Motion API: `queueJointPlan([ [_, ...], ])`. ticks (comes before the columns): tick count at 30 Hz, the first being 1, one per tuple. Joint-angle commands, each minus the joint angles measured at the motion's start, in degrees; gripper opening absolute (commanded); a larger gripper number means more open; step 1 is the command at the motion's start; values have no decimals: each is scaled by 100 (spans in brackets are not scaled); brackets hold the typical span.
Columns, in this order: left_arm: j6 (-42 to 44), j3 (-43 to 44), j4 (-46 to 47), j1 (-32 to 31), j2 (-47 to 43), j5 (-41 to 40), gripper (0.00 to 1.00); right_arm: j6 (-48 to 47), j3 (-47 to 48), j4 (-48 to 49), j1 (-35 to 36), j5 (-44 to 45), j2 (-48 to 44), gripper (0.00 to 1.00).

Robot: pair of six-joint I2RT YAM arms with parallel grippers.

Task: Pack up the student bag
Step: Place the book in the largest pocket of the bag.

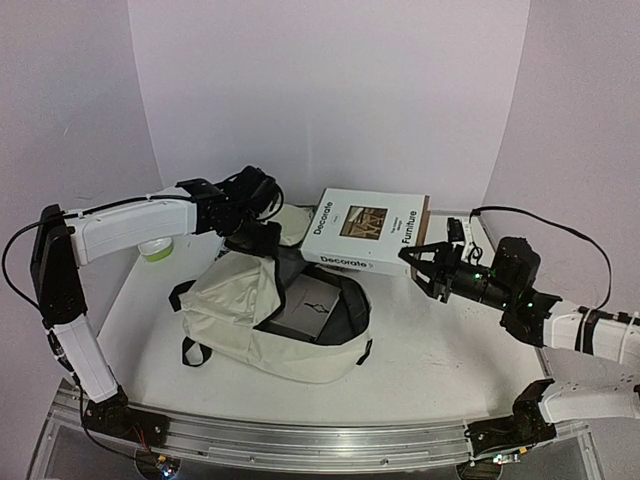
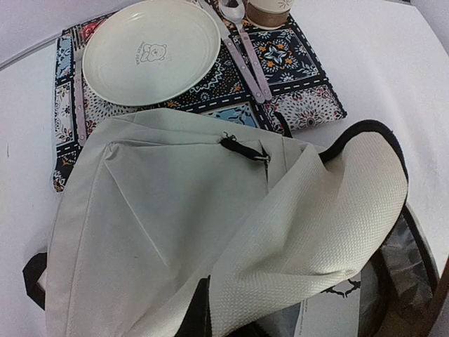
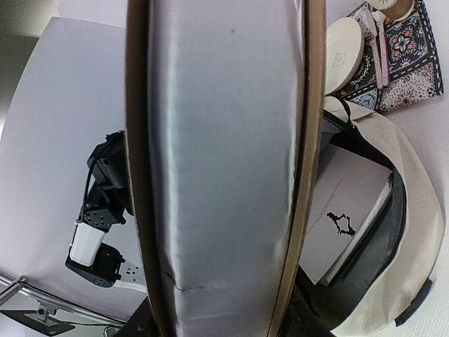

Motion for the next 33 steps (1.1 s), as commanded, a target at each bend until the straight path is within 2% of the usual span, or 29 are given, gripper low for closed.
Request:
queueJointPlan([
  [1,-90,490,280,72,2,16,0,14,-83,-174,113,-77,-365,44],
  [6,-267,598,310,111,-29,63,0,13,-330,-486,278,152,-597,44],
  [11,-347,575,464,109,-145,285,0,71,-537,-318,613,376,-453,45],
  [22,-571,-41,1260,109,-707,1268,0,479,-697,773,1456,1227,649,45],
  [28,-658,-453,1887,100,-955,2223,0,850,-528,1346,1784,1575,1258,46],
  [33,-711,-580,2154,75,-1127,2420,0,1059,-128,1540,2034,1586,1794,46],
])
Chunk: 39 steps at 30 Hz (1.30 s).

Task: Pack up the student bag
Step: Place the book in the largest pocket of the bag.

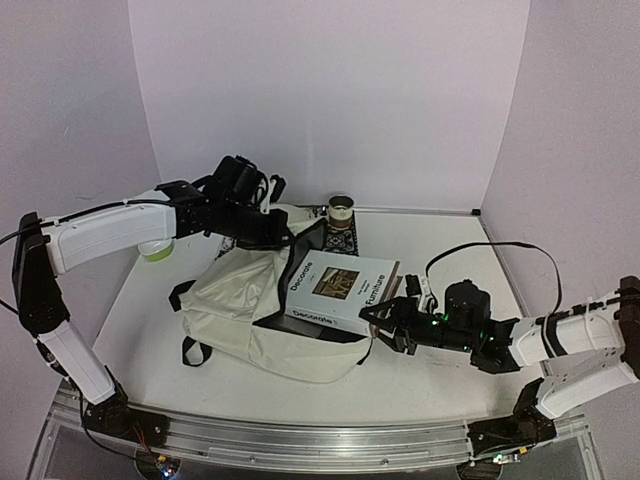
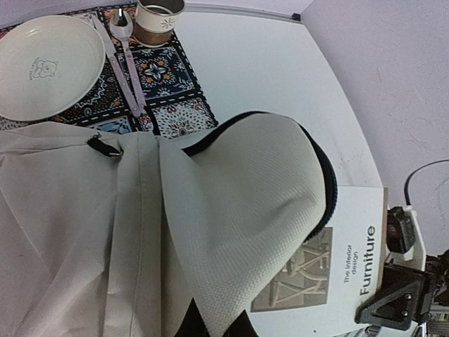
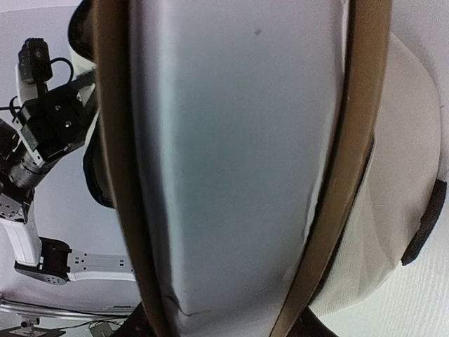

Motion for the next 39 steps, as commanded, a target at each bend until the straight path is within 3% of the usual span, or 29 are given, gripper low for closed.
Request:
queueJointPlan([
  [1,-67,0,934,18,-469,426,0,248,605,643,255,181,406,46],
  [6,117,87,1018,-42,-512,207,0,561,992,772,577,-99,897,45],
  [12,396,238,1016,-41,-510,-340,0,607,1048,510,894,-157,815,45],
  [19,469,200,1014,-55,-622,360,0,423,1412,259,921,-116,1070,46],
  [28,310,-133,1029,-409,-909,1107,0,200,2642,277,872,-293,2357,50],
  [37,117,-486,1065,-691,-1291,1108,0,117,3787,276,846,-466,3600,51],
  [39,96,-563,1072,-698,-1354,1001,0,130,3798,280,847,-463,3740,56],
])
